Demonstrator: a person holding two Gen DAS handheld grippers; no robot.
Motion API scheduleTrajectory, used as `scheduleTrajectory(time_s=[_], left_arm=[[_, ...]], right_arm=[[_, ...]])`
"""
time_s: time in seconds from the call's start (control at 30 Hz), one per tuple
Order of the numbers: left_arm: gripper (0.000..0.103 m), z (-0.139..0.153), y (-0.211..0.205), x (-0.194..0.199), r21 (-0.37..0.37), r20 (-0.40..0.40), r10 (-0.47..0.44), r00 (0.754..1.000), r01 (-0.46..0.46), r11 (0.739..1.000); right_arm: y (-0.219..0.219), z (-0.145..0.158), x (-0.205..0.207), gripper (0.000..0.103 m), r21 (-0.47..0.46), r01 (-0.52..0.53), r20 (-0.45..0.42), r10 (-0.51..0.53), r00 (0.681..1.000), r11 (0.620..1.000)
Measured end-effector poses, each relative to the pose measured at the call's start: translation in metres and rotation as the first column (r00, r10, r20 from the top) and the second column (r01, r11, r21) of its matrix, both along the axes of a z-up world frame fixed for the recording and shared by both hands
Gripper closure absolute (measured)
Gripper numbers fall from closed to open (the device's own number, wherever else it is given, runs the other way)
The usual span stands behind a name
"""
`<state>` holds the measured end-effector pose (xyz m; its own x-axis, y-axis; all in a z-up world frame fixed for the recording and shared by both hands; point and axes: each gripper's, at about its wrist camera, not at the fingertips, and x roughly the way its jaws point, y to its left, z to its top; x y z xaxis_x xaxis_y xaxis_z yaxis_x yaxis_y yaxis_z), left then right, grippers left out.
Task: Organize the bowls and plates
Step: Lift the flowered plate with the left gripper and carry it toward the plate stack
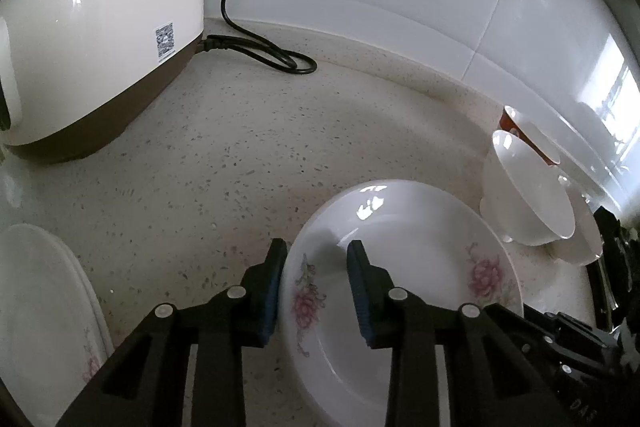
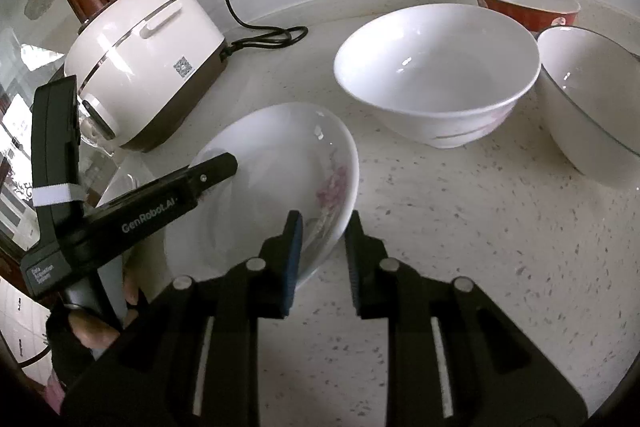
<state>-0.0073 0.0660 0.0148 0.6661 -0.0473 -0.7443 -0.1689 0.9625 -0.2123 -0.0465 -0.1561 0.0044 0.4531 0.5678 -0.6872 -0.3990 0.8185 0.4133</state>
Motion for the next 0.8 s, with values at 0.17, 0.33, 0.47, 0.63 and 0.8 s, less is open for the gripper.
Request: scheduleTrajectory(time_s=[0.17,0.33,0.47,0.63,0.8], left_arm=[[0.072,0.003,-0.001,-0.002,0.015,-0.001,0.002,1.0,-0.002,1.0],[0.072,0.006,-0.006,-0.005,0.037,0.006,0.01,1.0,-0.01,0.999],[0.072,0.01,-0.012,-0.008,0.064,0.025,0.014,1.0,-0.016,0.998],[0.072,0.013,-0.017,-0.013,0.077,0.044,0.024,0.999,-0.028,0.997],[0.072,0.015,-0.018,-0.016,0.071,0.059,0.035,0.998,-0.04,0.997]], right_arm=[[-0.004,0.0,0.001,0.079,0.015,-0.001,-0.007,0.001,1.0,1.0],[-0.006,0.0,0.0,0.079,0.029,-0.001,-0.008,0.002,1.0,1.0],[-0.01,0.0,0.0,0.079,0.045,0.002,-0.002,-0.002,1.0,0.999],[-0.017,0.003,-0.003,0.079,0.074,0.017,0.007,-0.018,1.0,0.997],[-0.022,0.005,-0.007,0.079,0.092,0.035,0.018,-0.036,0.999,0.995]])
